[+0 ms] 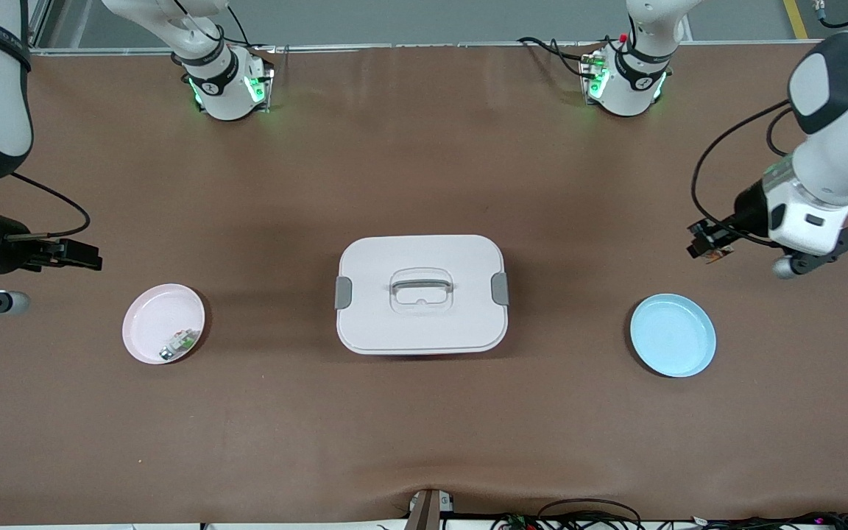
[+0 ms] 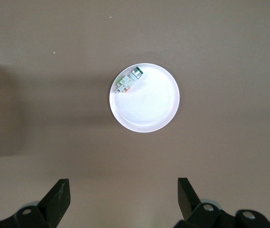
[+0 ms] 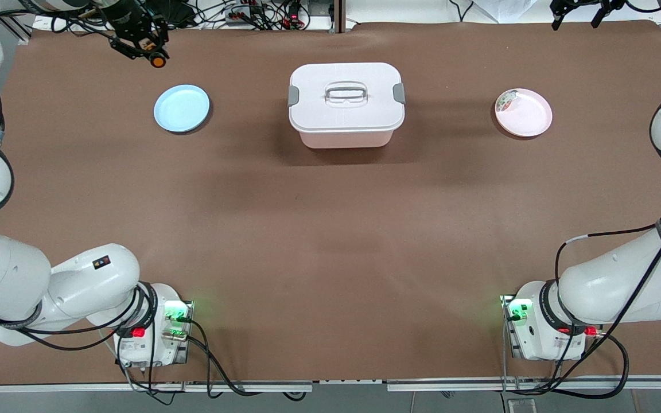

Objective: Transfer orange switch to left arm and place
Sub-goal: 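Carry the switch with the left gripper over the light-blue plate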

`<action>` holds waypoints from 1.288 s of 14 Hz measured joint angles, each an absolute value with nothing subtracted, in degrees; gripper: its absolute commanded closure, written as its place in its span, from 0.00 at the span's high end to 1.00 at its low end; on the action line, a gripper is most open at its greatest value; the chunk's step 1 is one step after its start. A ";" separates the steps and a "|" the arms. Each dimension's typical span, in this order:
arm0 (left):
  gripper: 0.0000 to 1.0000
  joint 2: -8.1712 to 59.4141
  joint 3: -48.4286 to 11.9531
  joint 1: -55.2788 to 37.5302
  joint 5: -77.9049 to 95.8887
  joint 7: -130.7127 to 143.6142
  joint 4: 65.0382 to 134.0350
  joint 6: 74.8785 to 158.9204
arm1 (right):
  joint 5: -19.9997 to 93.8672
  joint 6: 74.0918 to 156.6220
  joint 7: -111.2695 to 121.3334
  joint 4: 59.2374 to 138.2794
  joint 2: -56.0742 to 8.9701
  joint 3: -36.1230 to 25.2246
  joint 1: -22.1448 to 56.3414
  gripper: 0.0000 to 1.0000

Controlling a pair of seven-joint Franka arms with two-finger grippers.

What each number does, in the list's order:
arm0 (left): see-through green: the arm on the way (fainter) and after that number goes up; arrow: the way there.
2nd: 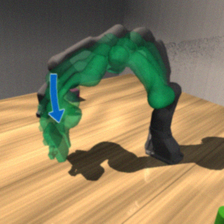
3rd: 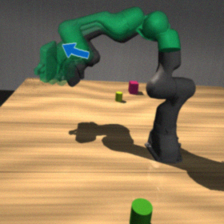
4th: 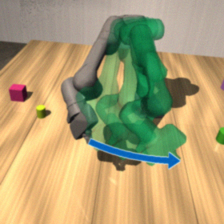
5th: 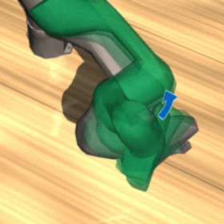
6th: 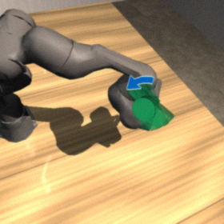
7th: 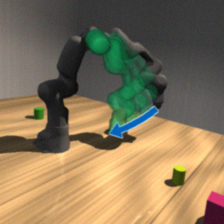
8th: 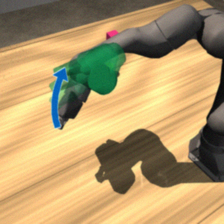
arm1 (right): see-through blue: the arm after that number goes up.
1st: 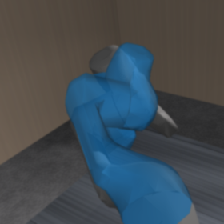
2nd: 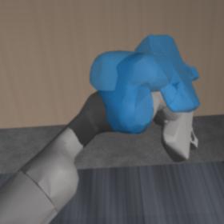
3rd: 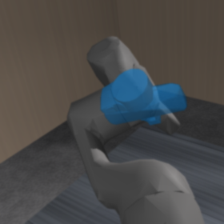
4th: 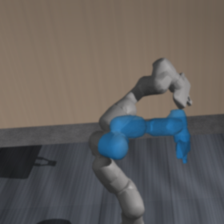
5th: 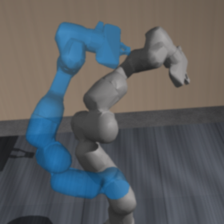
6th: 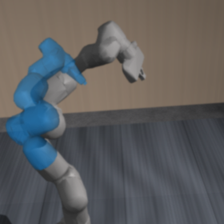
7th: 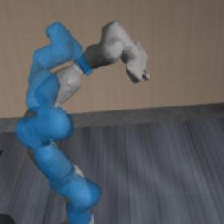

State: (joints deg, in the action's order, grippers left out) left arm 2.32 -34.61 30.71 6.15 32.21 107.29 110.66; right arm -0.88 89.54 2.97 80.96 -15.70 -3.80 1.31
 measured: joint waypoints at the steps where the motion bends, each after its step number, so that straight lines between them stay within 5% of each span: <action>1: 0.13 2.92 -34.62 31.46 6.15 35.05 107.19 110.74 | -1.21 89.87 3.03 81.41 -15.13 -3.80 0.89 1.00; 18: 0.13 20.72 -34.73 32.15 -10.62 73.70 106.21 123.75 | -2.38 88.39 1.26 76.80 -12.09 -3.24 -4.07 1.00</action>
State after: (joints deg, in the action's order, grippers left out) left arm 20.72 -34.73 32.15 -10.62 73.70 106.21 123.75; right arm -2.38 88.39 1.26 76.80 -12.09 -3.24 -4.07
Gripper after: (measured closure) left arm 0.656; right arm 0.000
